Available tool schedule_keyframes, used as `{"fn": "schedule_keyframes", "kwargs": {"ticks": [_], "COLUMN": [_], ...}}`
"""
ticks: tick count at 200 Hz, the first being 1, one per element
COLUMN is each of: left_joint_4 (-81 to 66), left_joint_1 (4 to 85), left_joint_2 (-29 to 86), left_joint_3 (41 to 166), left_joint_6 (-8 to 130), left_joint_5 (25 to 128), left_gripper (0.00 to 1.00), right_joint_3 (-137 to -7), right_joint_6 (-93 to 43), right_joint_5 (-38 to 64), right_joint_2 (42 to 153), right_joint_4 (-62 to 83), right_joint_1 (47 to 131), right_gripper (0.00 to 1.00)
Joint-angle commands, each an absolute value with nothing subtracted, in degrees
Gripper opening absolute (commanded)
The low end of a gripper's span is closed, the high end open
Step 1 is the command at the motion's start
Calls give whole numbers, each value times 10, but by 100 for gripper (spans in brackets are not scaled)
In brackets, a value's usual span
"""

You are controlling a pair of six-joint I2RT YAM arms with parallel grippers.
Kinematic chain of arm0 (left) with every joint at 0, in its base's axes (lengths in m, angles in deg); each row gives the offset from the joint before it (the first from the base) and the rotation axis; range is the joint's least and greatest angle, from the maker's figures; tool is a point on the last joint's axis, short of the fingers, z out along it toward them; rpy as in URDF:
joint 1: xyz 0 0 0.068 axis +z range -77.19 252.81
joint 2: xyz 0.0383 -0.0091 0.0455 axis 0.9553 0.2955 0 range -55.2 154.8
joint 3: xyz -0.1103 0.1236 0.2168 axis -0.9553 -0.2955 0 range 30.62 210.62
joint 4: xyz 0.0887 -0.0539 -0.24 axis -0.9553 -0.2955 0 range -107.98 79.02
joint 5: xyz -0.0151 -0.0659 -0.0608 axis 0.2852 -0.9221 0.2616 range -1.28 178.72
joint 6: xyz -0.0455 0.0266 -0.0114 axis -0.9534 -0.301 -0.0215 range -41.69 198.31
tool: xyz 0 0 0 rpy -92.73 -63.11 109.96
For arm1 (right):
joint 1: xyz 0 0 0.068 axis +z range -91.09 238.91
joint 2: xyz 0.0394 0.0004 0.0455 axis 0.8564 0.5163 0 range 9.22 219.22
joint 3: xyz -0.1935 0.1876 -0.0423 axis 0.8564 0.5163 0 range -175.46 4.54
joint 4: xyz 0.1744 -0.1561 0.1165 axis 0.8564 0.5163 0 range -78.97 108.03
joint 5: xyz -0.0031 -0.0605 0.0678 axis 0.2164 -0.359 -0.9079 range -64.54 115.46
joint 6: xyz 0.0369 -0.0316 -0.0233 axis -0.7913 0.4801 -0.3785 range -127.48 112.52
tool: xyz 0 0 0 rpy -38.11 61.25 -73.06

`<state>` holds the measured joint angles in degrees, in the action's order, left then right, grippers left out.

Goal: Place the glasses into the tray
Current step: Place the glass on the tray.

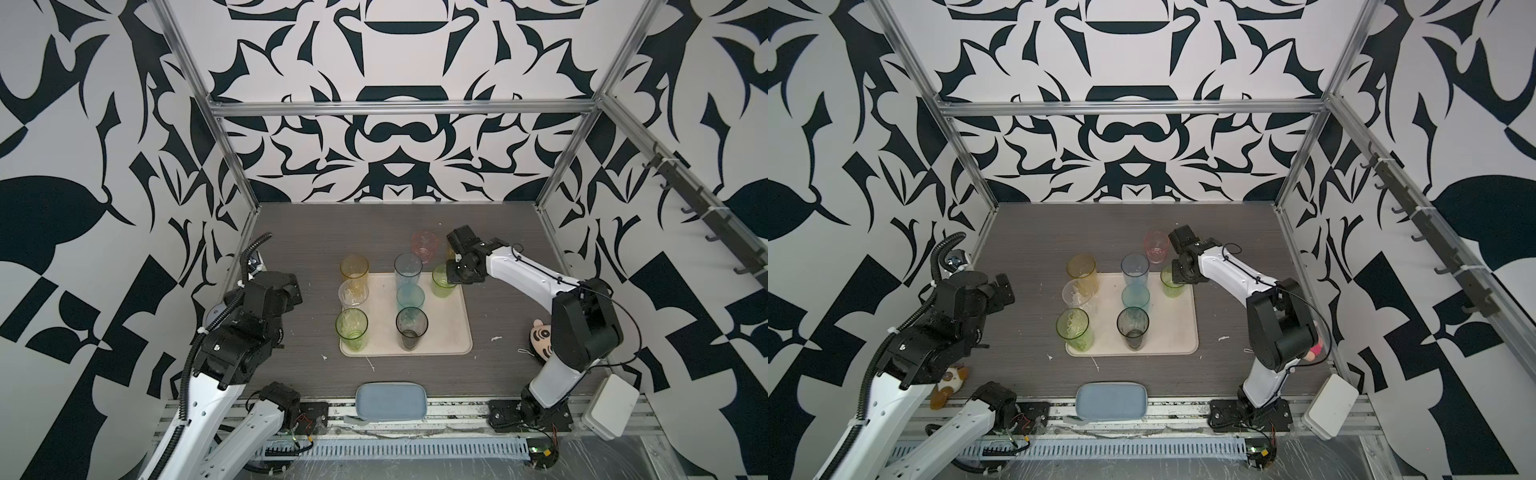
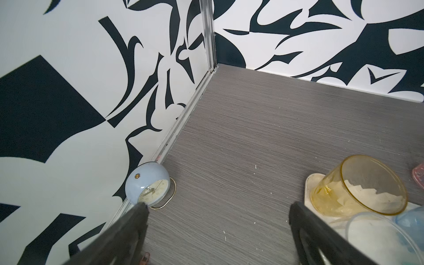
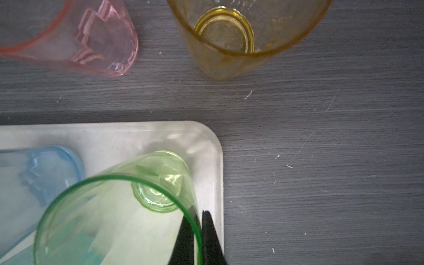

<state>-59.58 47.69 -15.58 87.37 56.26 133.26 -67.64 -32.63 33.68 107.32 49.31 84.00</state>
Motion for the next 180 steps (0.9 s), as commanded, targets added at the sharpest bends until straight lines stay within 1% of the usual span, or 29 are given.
{"fn": "schedule_keyframes", "kwargs": {"ticks": [1,19,61,83,101,128,149,180], "left_joint_4": [-591,-591,-591,-591,-591,-591,-591,-592], "left_joint_1": [479,478,478,478,478,478,478,478], "left_joint_2": [-159,-158,-158,-159,-159,-160,-161,-161], "left_joint_3": [867,867,867,867,867,867,866,866], "left_joint_6": [560,560,560,560,560,560,560,560], "left_joint_5": [1333,1333,1333,1334,1334,1335,1335,1335], "left_gripper": [99,99,99,100,100,100,99,99], "right_joint_3": [-698,-701,-709,-713,-715,-722,-726,-721], "right_joint_6": [-324,-324,-325,-320,-314,-306,-307,-316], "right_joint_5": [335,332,334,328,323,331,333,313], "right_joint_2": [1080,1082,1077,1069,1057,1033,1010,974], "right_joint_4": [494,499,508,509,509,520,531,530], "right_joint_1": [838,838,838,838,838,838,838,838], "right_gripper": [0,7,32,47,55,63,70,76]}}
